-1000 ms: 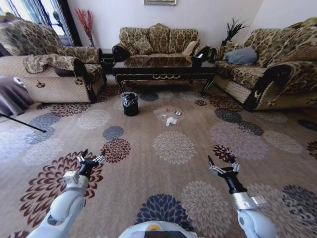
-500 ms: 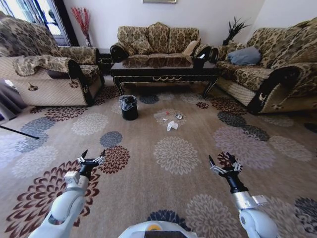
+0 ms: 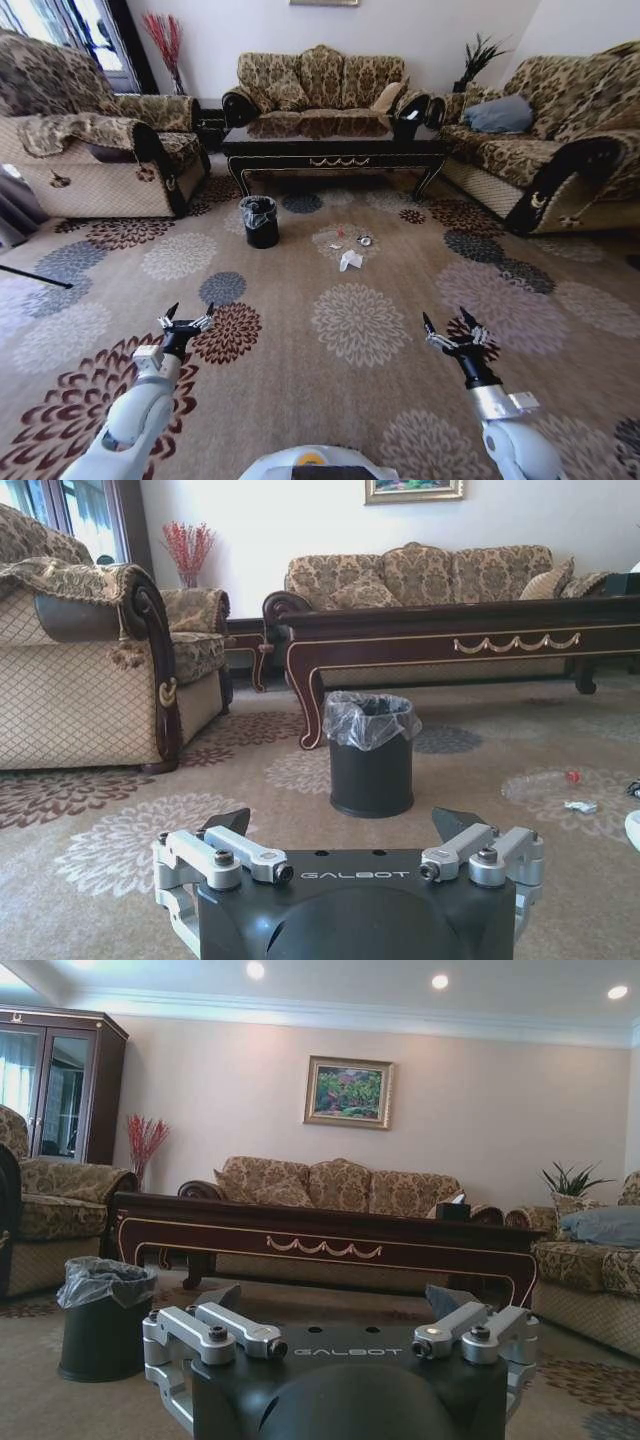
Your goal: Move to the front of the table and pick up the trash from the floor, then place it into the trash bin.
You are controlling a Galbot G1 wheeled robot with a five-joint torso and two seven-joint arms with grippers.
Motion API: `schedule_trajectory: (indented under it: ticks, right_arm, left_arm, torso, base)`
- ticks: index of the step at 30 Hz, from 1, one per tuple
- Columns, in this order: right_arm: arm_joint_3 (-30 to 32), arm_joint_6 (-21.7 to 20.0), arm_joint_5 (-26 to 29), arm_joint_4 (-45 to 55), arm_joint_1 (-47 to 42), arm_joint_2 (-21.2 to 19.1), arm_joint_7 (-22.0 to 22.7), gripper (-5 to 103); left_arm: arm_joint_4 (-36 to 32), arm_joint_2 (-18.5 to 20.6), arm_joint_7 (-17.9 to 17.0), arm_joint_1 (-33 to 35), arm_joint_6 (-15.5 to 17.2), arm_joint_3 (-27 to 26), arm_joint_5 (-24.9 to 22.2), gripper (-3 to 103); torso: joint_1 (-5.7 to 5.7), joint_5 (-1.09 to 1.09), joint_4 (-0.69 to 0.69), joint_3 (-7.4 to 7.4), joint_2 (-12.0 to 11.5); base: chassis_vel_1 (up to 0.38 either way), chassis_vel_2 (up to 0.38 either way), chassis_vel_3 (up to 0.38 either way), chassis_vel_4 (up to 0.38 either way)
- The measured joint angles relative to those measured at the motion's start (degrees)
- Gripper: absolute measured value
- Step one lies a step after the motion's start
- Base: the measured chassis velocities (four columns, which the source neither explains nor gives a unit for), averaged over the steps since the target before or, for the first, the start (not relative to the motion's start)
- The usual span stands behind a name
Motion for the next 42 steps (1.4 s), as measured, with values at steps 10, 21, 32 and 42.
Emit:
schedule_trajectory:
  ticks: [10, 21, 32, 42]
  right_arm:
    - [-0.18, -0.06, -0.06, -0.36, 0.16, -0.48, 0.15, 100]
    - [-0.74, -0.14, -0.39, -0.37, 0.24, -0.67, 0.19, 100]
    - [-0.97, -0.24, -0.61, -0.39, 0.27, -1.05, 0.37, 100]
    - [-0.97, -0.24, -0.67, -0.11, -0.11, -1.40, 0.37, 100]
  left_arm:
    - [0.43, -0.31, 0.02, 0.23, -0.03, -0.44, 0.24, 100]
    - [0.37, -0.44, 0.09, 0.64, -0.12, -1.10, 0.30, 100]
    - [0.52, -0.94, 0.17, 0.60, -0.22, -0.81, 0.58, 100]
    - [0.73, -1.45, -0.06, 0.05, -0.09, -0.16, 0.96, 100]
  torso:
    - [0.00, 0.00, 0.00, 0.02, 0.00]
    - [0.00, 0.00, 0.00, 0.02, 0.00]
    - [0.00, 0.00, 0.01, 0.03, 0.01]
    - [0.00, 0.00, 0.01, 0.03, 0.01]
  base:
    - [-0.091, 0.097, 0.086, -0.093]
    - [-0.105, 0.119, 0.110, -0.113]
    - [-0.155, 0.151, 0.152, -0.152]
    - [-0.132, 0.143, 0.131, -0.150]
